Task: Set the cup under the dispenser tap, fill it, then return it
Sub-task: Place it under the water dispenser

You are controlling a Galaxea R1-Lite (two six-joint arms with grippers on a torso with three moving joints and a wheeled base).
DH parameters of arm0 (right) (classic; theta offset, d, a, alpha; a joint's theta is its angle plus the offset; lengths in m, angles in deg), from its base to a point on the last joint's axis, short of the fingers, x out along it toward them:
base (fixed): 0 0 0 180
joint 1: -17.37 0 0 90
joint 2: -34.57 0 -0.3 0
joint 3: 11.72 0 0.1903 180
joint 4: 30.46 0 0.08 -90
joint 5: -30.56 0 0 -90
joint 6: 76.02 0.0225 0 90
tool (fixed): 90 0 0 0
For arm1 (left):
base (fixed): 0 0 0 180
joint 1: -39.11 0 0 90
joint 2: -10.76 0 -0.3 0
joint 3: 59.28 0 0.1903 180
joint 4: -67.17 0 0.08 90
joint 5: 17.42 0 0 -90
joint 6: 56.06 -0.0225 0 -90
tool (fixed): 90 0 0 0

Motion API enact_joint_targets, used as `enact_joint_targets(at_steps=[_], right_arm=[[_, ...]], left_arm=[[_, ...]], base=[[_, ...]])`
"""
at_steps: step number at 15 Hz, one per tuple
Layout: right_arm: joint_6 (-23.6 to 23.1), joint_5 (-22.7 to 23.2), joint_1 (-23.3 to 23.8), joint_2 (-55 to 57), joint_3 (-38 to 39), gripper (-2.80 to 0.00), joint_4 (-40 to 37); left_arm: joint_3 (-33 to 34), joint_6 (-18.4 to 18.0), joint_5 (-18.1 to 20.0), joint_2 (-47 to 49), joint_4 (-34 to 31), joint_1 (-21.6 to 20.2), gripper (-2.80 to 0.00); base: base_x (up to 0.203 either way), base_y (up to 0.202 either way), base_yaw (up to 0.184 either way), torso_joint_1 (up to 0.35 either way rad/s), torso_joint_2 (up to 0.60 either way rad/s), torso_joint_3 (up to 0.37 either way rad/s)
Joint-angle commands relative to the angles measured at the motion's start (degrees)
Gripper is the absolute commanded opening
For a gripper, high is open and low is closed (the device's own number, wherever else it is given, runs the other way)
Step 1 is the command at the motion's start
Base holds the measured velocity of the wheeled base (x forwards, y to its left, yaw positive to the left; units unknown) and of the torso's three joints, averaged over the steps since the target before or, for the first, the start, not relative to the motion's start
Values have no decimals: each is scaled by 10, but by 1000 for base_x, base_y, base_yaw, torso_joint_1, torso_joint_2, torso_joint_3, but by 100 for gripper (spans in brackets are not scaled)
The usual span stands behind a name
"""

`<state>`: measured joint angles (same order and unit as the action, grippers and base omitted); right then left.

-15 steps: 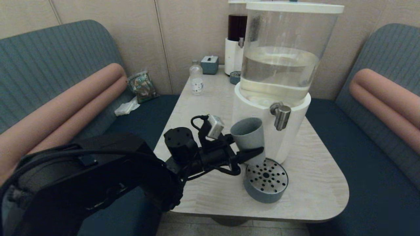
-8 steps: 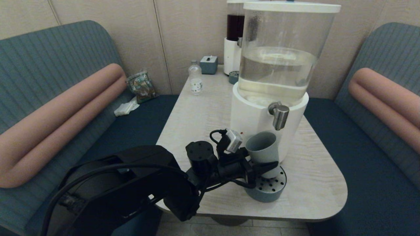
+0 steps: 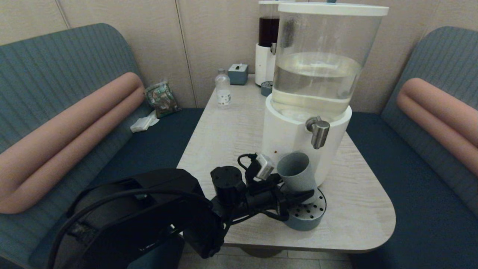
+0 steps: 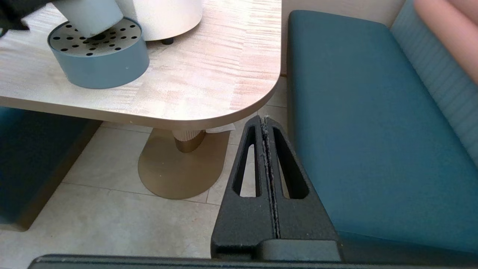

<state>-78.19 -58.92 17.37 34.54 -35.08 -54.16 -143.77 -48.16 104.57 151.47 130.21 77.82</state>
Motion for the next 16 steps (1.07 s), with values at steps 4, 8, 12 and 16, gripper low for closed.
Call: enact_joint_targets(at_steps=[4, 8, 12, 16], right_arm=[[-1, 1, 0, -2, 0, -280, 0], [-1, 2, 0, -2, 0, -280, 0], [-1, 2, 0, -2, 0, -280, 0], [-1, 3, 0, -2, 0, -280, 0]], left_arm=[[-5, 2, 0, 0, 13, 0, 0], [-8, 2, -2, -4, 13, 0, 0], [-3, 2, -2, -25, 13, 0, 0], [3, 2, -2, -38, 13, 3, 0]], base=[[0, 0, 0, 0, 0, 0], [0, 0, 0, 0, 0, 0], [0, 0, 0, 0, 0, 0], [0, 0, 0, 0, 0, 0]])
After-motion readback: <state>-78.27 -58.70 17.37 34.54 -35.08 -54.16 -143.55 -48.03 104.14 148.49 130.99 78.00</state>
